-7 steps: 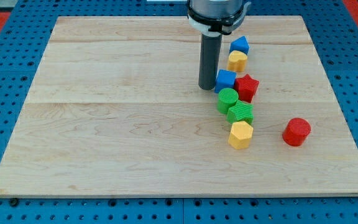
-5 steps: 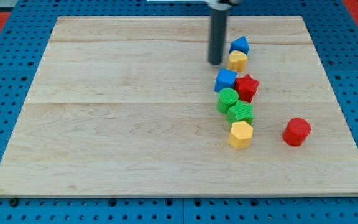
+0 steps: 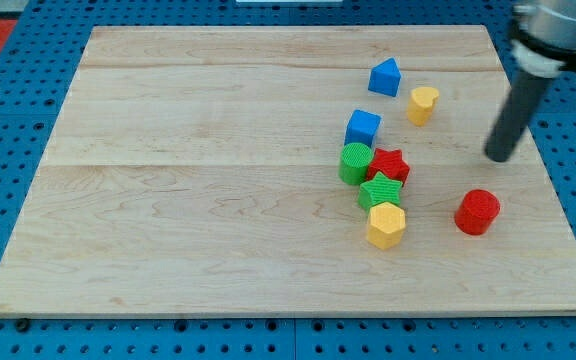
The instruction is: Push the blue triangle into the blue cube
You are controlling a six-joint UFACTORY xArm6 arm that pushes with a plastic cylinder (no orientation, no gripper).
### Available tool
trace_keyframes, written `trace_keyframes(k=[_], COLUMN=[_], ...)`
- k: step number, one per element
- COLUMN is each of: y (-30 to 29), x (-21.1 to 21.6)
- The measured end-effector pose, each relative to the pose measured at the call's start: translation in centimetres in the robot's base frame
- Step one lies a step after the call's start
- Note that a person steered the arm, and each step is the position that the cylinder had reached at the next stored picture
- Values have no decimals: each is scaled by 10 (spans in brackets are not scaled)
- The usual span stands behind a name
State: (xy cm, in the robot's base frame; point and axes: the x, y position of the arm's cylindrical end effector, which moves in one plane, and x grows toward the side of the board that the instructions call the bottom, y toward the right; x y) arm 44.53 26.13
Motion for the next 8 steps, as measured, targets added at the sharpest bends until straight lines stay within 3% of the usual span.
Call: trace_keyframes(k=[1, 2, 3, 5, 6, 7, 8], y=[18, -69, -111, 6, -18, -108, -153], x=[47, 49, 56, -53, -159, -226, -221])
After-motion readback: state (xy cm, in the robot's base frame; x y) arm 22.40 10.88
